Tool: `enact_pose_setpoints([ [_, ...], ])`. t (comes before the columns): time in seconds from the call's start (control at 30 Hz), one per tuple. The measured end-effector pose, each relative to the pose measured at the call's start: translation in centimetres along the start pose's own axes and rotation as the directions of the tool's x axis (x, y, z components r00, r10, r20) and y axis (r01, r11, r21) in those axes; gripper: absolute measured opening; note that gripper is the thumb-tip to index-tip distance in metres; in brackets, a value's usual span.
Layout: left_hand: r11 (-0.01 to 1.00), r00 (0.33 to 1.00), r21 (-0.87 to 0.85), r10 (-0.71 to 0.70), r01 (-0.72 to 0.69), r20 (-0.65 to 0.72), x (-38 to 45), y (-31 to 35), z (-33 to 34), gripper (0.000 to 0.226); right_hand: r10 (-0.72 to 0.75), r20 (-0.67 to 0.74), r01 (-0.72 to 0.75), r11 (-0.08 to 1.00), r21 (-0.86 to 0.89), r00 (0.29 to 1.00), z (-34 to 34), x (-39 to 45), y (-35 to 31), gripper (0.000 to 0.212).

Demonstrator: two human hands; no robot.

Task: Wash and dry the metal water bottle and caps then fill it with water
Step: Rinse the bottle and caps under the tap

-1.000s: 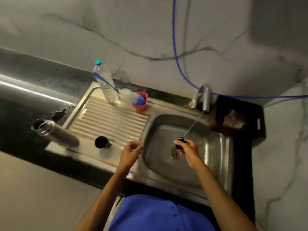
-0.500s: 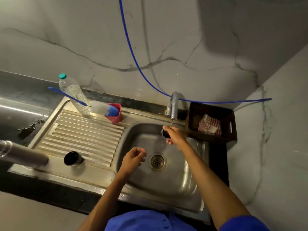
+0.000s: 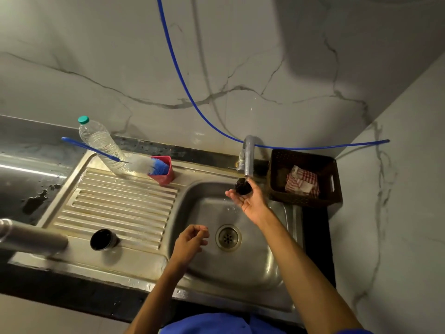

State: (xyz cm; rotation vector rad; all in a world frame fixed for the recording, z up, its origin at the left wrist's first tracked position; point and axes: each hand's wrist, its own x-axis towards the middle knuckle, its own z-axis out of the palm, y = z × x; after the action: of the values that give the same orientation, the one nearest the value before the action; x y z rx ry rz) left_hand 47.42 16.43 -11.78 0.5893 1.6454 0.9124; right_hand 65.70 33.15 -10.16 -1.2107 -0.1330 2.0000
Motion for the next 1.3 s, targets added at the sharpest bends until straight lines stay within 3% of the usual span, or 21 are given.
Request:
enact_pose_setpoints([
  [0.1,1.000,1.000,-0.009,-0.003,0.003,0.005,0.0,-0.1,-0.3,0.016,-0.128,-0.008,0.121,0.952,-0.280,0.992,0.2,0.5,0.8,0.042],
  [0.13,1.000,1.000,-0.012,-0.005,0.005,0.003,-0.1,-0.1,-0.4,0.016,-0.189,-0.011,0.173,0.920,-0.352,0.982,-0.1,1.0,1.1,0.051],
  [0.2,1.000,1.000,-0.013,-0.013,0.013,-0.002,-0.1,-0.2,-0.5,0.016,-0.353,0.003,0.293,0.775,-0.560,0.936,-0.8,1.7,1.4,0.065],
  [0.23,1.000,1.000,-0.015,-0.018,0.018,-0.002,-0.1,-0.3,-0.5,0.016,-0.469,0.061,0.362,0.587,-0.724,0.881,-1.0,1.7,1.3,0.063],
  [0.3,0.999,1.000,-0.021,-0.027,0.027,0.000,-0.1,-0.5,-0.5,0.016,-0.556,0.324,0.430,0.068,-0.900,0.766,-1.3,1.4,1.2,0.055],
  [0.33,0.999,1.000,-0.022,-0.031,0.031,0.003,-0.1,-0.6,-0.6,0.017,-0.543,0.410,0.441,-0.080,-0.894,0.733,-1.4,1.2,1.4,0.053],
  [0.37,0.999,0.999,-0.024,-0.035,0.035,0.005,-0.2,-0.7,-0.6,0.017,-0.549,0.447,0.459,-0.126,-0.879,0.706,-1.5,0.9,1.6,0.051],
  [0.4,0.999,0.999,-0.024,-0.037,0.037,0.007,-0.2,-0.8,-0.6,0.017,-0.594,0.415,0.475,-0.063,-0.878,0.689,-1.7,0.6,1.9,0.051],
  [0.47,0.999,0.999,-0.020,-0.042,0.042,0.010,-0.3,-0.8,-0.6,0.017,-0.660,0.205,0.476,0.261,-0.840,0.723,-2.1,0.3,2.2,0.053],
  [0.57,0.999,0.999,-0.016,-0.050,0.050,0.017,-0.4,-0.8,-0.3,0.017,-0.470,-0.037,0.391,0.773,-0.500,0.882,-2.6,0.4,2.0,0.052],
  [0.6,0.998,0.998,-0.017,-0.053,0.054,0.018,-0.5,-0.7,-0.3,0.017,-0.424,-0.061,0.361,0.831,-0.424,0.904,-2.6,0.6,1.8,0.053],
  [0.63,0.998,0.998,-0.019,-0.054,0.055,0.017,-0.5,-0.7,-0.3,0.017,-0.415,-0.089,0.342,0.837,-0.427,0.906,-2.4,0.8,1.6,0.054],
  [0.73,0.999,0.999,-0.021,-0.049,0.049,0.017,-0.5,-0.7,-0.4,0.018,-0.530,0.006,0.342,0.539,-0.770,0.848,-1.1,1.1,1.2,0.053],
  [0.83,0.999,0.999,-0.023,-0.041,0.041,0.022,-0.3,-0.8,-0.7,0.018,-0.603,0.127,0.419,0.372,-0.828,0.787,-0.1,0.8,1.4,0.052],
  [1.0,0.998,0.999,-0.051,-0.047,0.048,0.012,-0.4,-0.9,-0.5,0.018,-0.662,-0.016,0.445,0.521,-0.729,0.749,-1.6,-0.8,3.4,0.046],
  [1.17,0.998,0.998,-0.029,-0.052,0.053,0.036,-0.5,-0.8,-0.3,0.019,-0.577,-0.122,0.357,0.644,-0.677,0.808,-1.2,-0.7,2.9,0.041],
  [1.3,0.998,0.999,-0.047,-0.035,0.036,0.036,-0.5,-0.9,-0.7,0.020,-0.519,-0.104,0.251,0.567,-0.784,0.848,-0.2,-0.9,2.2,0.037],
])
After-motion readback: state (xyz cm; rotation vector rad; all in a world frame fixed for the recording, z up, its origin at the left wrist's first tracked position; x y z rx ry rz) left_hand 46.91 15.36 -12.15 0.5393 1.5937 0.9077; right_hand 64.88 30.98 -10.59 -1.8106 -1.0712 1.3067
